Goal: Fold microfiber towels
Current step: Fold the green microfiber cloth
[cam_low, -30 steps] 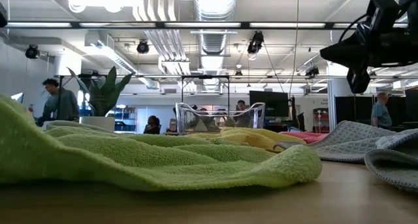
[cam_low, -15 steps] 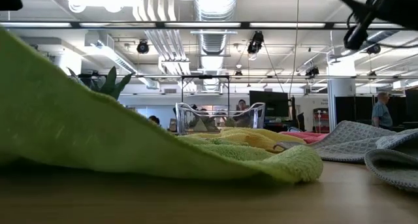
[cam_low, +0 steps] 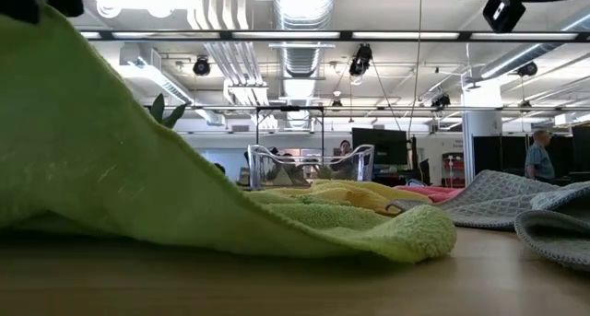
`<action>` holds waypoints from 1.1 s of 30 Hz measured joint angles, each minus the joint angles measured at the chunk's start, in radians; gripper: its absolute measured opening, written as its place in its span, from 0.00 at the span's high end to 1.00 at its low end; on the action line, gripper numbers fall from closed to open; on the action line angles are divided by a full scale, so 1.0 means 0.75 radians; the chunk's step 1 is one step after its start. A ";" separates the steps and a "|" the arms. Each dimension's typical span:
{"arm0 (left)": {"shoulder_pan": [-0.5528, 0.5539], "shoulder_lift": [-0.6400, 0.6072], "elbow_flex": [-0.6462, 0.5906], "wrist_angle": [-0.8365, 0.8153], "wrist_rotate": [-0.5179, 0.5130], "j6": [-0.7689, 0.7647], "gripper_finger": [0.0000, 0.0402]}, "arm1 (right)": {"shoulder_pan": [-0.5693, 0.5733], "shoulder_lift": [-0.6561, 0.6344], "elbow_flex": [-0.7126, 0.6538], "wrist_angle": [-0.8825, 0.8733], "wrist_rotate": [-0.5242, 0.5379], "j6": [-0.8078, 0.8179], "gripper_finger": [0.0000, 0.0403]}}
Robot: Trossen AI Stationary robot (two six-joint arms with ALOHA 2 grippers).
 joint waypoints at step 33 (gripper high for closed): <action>0.056 -0.146 0.002 -0.098 -0.155 0.032 1.00 | 0.664 1.083 0.301 0.146 0.248 -0.289 0.58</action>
